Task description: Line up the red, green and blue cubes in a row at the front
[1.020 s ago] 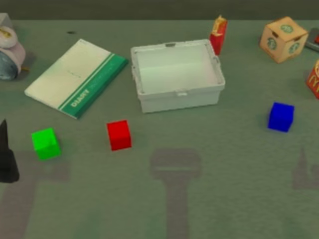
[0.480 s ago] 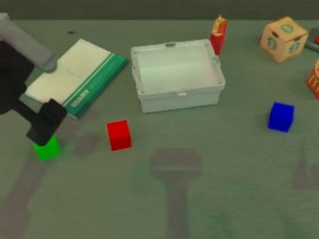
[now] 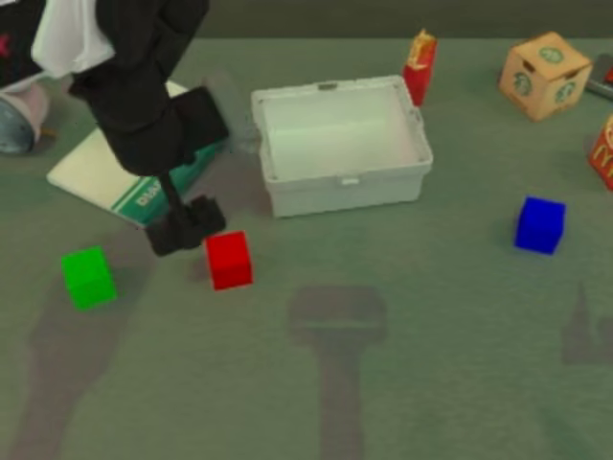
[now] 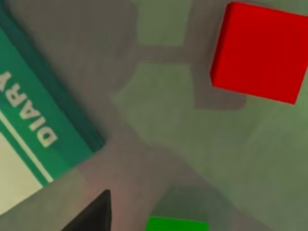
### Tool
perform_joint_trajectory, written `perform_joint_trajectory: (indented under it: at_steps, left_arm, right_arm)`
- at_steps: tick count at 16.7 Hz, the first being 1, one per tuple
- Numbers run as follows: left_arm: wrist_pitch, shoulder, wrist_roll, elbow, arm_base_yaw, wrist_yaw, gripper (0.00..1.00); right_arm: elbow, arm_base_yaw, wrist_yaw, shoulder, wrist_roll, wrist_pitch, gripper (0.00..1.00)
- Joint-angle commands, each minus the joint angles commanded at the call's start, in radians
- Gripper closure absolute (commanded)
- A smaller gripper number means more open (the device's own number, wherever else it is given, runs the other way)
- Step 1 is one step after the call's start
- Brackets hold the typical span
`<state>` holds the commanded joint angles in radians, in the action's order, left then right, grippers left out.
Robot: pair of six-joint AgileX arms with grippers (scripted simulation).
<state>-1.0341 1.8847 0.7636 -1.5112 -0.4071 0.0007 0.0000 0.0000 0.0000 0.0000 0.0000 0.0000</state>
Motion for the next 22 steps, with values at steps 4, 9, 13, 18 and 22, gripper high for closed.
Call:
perform_joint_trajectory:
  at_steps: [4,9,13,18,22]
  left_arm:
    - [-0.107,0.209,0.086,-0.180,-0.046,0.002,0.00]
    - [-0.135,0.260,0.110,-0.233,-0.058,0.002,0.00]
    - [-0.117,0.264,0.110,-0.216,-0.055,0.002,0.00]
    - [0.077,0.331,0.111,-0.101,-0.056,0.002,0.00]
    - [0.168,0.371,0.113,-0.040,-0.057,0.003,0.00]
  right_arm:
    - [0.000,0.000,0.000,0.000,0.000,0.000,0.00]
    - [0.000,0.000,0.000,0.000,0.000,0.000,0.00]
    - [0.000,0.000,0.000,0.000,0.000,0.000,0.00]
    - [0.000,0.000,0.000,0.000,0.000,0.000,0.00]
    - [0.000,0.000,0.000,0.000,0.000,0.000,0.00]
